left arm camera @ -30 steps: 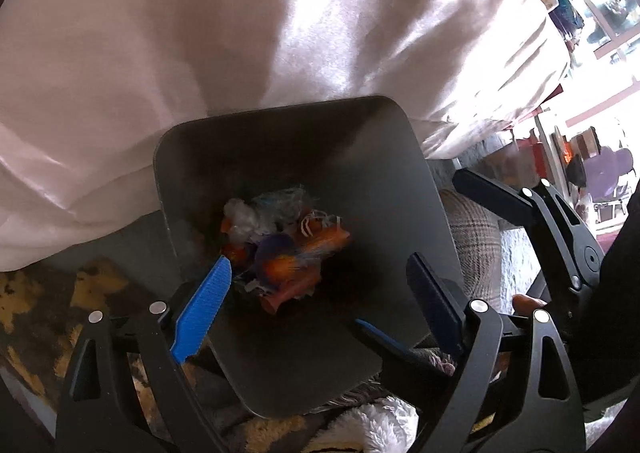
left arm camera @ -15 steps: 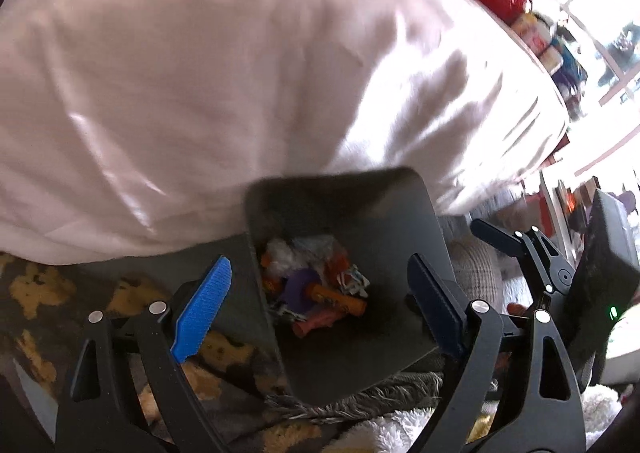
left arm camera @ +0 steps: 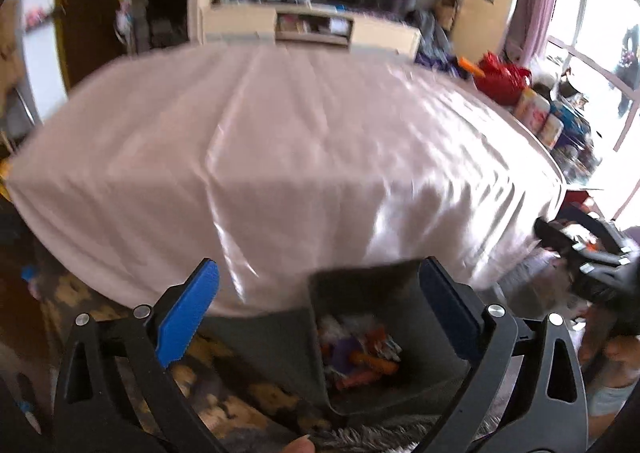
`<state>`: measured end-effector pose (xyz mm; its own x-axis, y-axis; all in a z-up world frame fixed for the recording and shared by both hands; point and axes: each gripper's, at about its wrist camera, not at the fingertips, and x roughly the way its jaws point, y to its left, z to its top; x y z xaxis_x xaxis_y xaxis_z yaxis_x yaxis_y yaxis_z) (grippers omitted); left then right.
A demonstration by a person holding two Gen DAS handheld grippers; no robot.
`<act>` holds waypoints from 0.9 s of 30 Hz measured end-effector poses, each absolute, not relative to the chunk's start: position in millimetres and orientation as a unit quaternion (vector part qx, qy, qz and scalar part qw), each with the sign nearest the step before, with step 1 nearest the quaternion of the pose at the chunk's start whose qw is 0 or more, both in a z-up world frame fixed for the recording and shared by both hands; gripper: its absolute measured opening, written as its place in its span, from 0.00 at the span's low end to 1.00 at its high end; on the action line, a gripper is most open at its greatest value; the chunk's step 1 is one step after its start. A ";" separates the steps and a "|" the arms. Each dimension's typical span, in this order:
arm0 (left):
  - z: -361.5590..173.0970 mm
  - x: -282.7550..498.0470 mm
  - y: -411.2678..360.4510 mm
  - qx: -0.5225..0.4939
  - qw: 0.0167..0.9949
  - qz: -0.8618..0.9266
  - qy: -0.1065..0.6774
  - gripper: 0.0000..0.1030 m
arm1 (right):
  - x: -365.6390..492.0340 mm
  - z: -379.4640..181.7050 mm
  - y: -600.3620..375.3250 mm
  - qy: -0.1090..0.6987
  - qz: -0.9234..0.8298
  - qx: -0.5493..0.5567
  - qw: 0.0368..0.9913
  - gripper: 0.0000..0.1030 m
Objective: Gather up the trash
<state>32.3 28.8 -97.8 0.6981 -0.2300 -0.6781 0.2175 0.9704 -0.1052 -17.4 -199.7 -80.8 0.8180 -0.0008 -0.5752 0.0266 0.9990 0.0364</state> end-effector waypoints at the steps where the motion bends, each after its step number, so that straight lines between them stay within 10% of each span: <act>1: -86.6 27.1 27.9 -0.001 0.929 -0.112 0.353 0.92 | -22.1 -69.4 -198.7 0.289 -0.009 0.022 0.957 0.97; 27: 19.7 -29.6 5.6 0.002 0.978 -0.043 0.202 0.92 | -67.8 11.9 -199.8 0.181 -0.104 0.021 0.978 0.97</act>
